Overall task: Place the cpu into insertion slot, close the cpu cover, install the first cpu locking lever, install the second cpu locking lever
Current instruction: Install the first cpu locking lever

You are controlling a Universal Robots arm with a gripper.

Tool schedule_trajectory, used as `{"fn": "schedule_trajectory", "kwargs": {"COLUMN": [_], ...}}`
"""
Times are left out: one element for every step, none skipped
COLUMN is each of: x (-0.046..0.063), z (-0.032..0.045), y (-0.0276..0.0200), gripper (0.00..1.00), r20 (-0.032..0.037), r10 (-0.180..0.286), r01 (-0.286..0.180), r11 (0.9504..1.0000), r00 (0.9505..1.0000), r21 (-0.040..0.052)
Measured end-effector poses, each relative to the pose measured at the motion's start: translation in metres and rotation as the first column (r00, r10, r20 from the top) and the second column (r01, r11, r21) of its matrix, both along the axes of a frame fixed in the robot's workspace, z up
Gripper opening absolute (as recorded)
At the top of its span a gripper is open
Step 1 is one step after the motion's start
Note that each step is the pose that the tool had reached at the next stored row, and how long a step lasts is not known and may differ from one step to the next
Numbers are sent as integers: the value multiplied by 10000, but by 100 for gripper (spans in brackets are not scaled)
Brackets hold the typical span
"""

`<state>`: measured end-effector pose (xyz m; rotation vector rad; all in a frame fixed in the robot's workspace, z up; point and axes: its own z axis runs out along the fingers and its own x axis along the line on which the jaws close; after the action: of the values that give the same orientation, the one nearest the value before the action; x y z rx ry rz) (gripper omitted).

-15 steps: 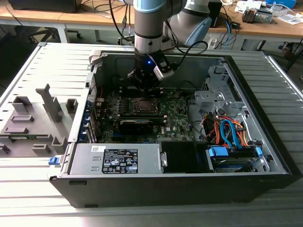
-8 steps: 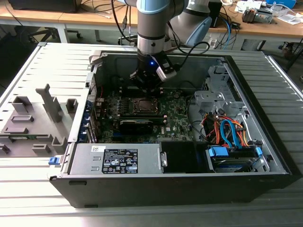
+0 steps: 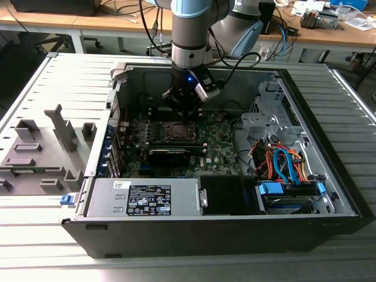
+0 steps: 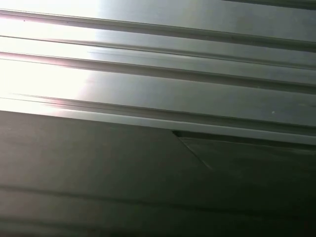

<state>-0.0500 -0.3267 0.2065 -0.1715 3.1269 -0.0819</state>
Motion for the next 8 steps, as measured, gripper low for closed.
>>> {"fn": "schedule_trajectory", "kwargs": {"x": [1, 2, 5, 7, 12, 18, 25, 30], "z": [-1, -1, -3, -5, -8, -12, -16, -19], "y": [-1, -2, -4, -4, -4, -5, -5, -6], "gripper": [11, 11, 11, 11, 11, 11, 11, 11], "r20": [0, -1, -1, 0, 0, 0, -1, -3], "r10": [0, 2, 3, 1, 1, 0, 0, 0], "r01": [0, -2, -3, -1, -1, 0, 0, 0], "r11": [10000, 10000, 10000, 10000, 10000, 10000, 10000, 10000], "r00": [10000, 10000, 10000, 10000, 10000, 10000, 10000, 10000], "r21": [-10, -16, -21, -25, -29, -35, -42, -50]}}
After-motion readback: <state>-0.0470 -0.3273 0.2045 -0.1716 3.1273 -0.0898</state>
